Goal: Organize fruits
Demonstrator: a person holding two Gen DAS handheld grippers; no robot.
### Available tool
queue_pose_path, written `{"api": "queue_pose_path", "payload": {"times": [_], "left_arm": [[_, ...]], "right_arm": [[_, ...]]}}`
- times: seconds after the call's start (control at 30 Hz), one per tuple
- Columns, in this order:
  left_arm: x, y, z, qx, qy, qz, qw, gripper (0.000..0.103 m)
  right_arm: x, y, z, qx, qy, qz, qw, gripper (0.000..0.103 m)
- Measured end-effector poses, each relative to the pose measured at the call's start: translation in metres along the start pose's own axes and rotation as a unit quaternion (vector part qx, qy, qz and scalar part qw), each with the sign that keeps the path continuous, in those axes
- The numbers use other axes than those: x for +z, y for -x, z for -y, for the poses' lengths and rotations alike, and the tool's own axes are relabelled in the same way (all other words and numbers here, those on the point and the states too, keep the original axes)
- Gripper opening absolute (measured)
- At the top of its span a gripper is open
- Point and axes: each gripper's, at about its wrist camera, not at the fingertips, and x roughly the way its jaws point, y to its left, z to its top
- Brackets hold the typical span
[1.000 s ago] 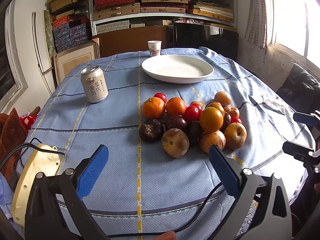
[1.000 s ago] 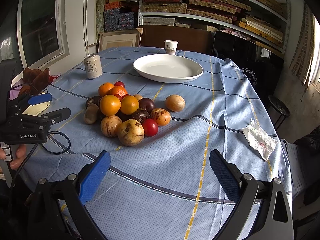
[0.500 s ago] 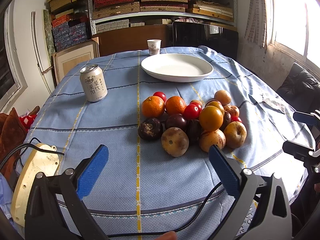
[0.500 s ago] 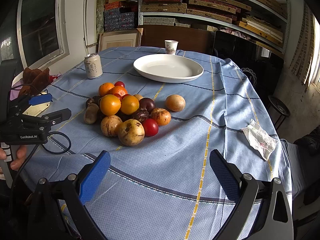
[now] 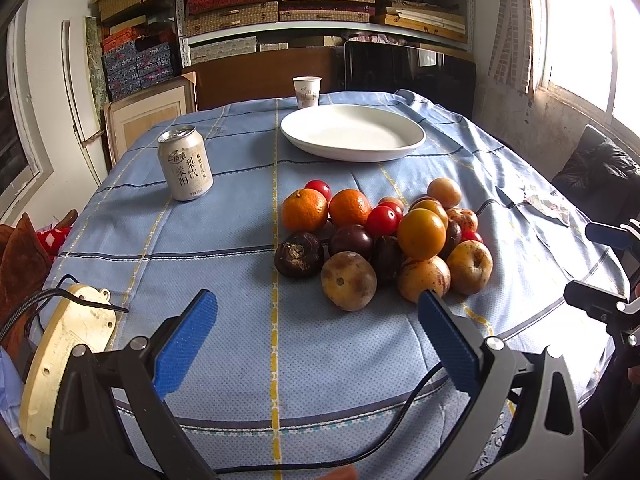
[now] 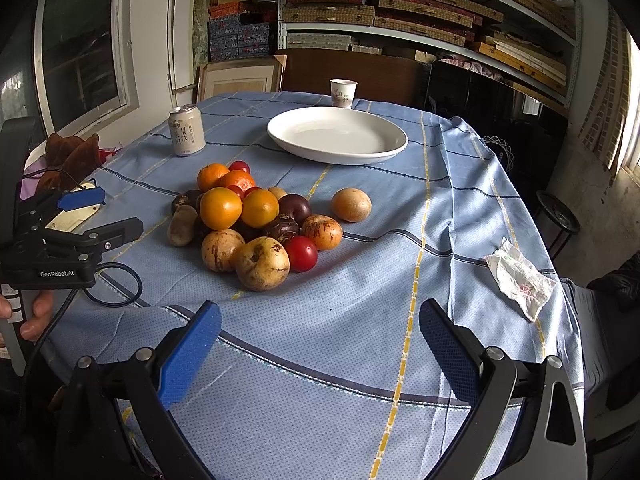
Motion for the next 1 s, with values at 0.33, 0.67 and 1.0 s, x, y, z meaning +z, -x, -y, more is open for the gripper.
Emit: {"api": "queue_pose_path", "payload": {"times": [0.33, 0.67, 1.0], "left_arm": [[0.002, 0.0, 0.0, -0.002, 0.0, -0.003, 1.0, 0.098], [0.002, 0.0, 0.0, -0.003, 0.001, -0.004, 1.0, 0.098], [0.007, -0.002, -0.01, -0.027, -0.025, 0.029, 0.9989, 0.098]], "right_arm": [[0.0, 0.0, 0.0, 0.0, 0.0, 0.0, 1.0, 0.1], [-0.001, -0.001, 0.0, -0.001, -0.001, -0.001, 1.0, 0.1], [-0.003, -0.011, 0.009, -0.009, -0.024, 0.032, 0.999, 0.099]]}}
